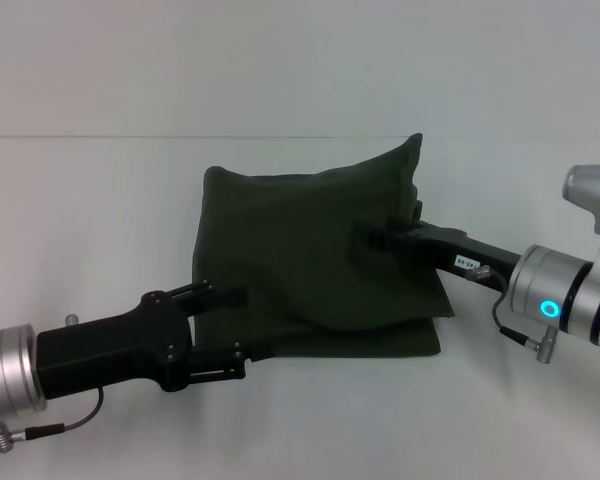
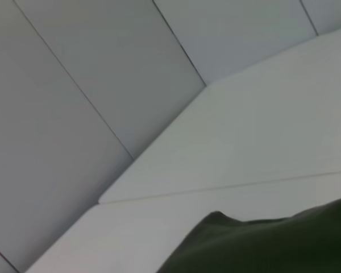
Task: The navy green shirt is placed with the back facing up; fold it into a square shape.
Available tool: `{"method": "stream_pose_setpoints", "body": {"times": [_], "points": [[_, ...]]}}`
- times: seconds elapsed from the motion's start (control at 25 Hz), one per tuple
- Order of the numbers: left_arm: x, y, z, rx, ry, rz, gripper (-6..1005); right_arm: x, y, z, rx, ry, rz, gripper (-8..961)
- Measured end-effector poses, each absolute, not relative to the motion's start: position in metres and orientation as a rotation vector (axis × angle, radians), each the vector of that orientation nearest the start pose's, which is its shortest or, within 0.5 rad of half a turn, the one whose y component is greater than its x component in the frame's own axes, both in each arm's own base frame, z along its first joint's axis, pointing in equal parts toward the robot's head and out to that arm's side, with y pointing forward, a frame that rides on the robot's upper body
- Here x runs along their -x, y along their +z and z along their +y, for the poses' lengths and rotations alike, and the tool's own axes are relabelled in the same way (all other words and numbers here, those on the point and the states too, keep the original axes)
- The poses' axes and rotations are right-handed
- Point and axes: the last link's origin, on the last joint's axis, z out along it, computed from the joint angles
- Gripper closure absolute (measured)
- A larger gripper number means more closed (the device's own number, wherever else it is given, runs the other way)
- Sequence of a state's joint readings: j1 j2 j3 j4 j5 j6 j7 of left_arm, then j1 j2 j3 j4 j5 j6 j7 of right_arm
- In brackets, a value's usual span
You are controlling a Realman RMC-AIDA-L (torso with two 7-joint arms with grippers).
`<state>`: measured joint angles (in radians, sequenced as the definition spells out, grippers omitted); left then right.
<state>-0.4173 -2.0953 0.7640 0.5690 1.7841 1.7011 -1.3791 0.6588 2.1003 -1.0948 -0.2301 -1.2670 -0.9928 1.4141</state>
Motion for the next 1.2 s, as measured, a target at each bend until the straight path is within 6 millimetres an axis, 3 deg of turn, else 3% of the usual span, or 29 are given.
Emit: {"method": "stream_pose_setpoints", "body": {"times": [0.24,0.56,0.92,1.2], "points": [[0.262,-0.012,0.285,2.692,-1.066,-0.776,94,-0.254,-0.083,0.382,2.235,0.759,1.216,189],[0.262,-0.012,0.285,2.692,-1.062,-0.774,94,-0.268,-0.079,0.384,2.148,0.729,1.281,191],[0.261,-0.012,0.287,2.696,-1.062,-0.767,95,-0.282,-0.071,0.379,2.073,0.759,1.322,193],[0.261,-0.012,0.287,2.692,-1.067,-0.771,95,-0.287,-0.053,0.360,2.088,0.922,1.278,193]]}}
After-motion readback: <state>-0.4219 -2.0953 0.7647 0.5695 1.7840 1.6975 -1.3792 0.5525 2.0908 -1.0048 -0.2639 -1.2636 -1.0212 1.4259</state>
